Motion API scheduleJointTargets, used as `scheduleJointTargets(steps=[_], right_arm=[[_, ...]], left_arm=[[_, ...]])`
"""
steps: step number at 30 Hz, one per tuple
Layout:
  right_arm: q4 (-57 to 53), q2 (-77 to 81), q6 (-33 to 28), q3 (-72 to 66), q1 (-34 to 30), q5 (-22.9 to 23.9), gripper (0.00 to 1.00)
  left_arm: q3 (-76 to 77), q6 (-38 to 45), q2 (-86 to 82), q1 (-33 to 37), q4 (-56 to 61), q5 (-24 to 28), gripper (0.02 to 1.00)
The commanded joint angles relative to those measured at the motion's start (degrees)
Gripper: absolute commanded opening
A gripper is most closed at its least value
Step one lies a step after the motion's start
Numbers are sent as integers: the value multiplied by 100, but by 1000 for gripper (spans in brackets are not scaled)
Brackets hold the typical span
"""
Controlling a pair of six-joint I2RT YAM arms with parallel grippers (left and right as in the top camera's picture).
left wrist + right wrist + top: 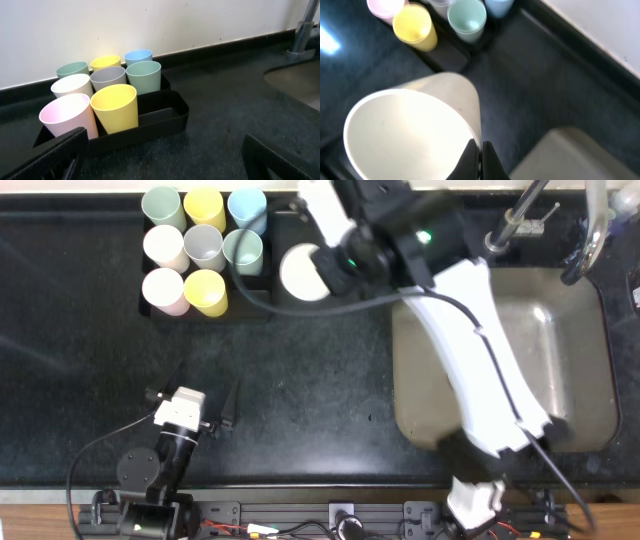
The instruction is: Store Cups
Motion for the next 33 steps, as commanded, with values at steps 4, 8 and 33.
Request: scheduleJointTargets(steps=[4, 8, 33], right_arm=[[-116, 1650, -98, 1119, 518, 352, 40], [44, 1893, -96, 1119, 605, 304, 40], [732, 2706, 136, 1110, 678, -28, 42]], left_arm=[[-15, 66, -33, 28, -4, 81, 1000], [-15, 66, -33, 28, -4, 81, 1000], [-15, 66, -33, 28, -4, 83, 1000]])
